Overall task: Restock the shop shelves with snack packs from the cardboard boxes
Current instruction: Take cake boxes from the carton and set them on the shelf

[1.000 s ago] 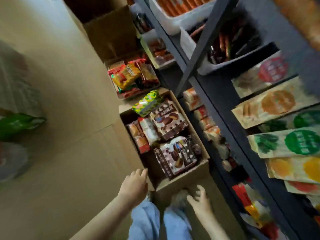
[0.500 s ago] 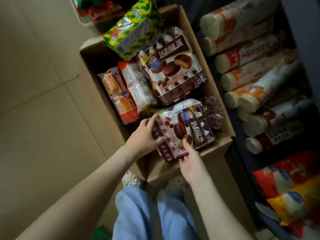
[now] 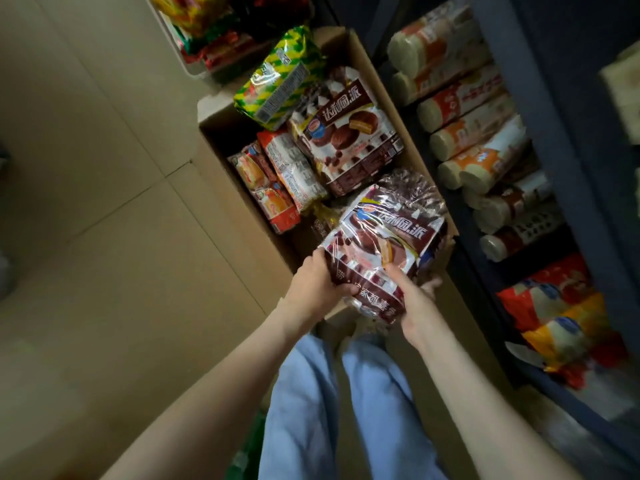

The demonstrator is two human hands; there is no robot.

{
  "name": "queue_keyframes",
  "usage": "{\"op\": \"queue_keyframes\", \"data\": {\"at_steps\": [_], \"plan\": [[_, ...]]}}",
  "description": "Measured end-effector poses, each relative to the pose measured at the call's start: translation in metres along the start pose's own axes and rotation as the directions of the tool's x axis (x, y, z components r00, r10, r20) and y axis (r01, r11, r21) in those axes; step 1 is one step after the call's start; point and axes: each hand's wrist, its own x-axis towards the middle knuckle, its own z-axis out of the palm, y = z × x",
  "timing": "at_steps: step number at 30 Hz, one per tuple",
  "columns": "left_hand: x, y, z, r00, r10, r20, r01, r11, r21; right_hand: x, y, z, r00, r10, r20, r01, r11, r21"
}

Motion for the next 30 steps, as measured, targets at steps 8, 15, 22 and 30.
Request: {"op": "queue_keyframes", "data": {"at_steps": [8, 15, 22, 30], "plan": [[-0.165, 0.085, -0.104, 0.990, 0.097, -0.106, -0.082, 0.987, 0.140, -0.204, -0.088, -0.025, 0.827, -0.522, 0.209, 0.562, 0.759, -0.328], [-0.290, 0.192, -0.202, 0.814, 0.497, -0.301, -0.569, 0.786, -0.241, -0.405, -0.181, -0.062, 0.449, -0.804, 0.390, 0.892, 0.429, -0.144], [-0.379, 0.315, -0.238, 0.257, 0.810, -0.527, -0.900, 0.399, 0.174, -0.546, -0.245, -0.128, -0.034, -0.940, 0.341, 0.953, -0.133, -0.273], [-0.433, 0.429, -0.256, -0.265, 0.867, -0.423, -0.852, -0.006, 0.523, -0.621, -0.282, -0.209, -0.247, -0.959, 0.139, 0.893, -0.282, -0.352]]}}
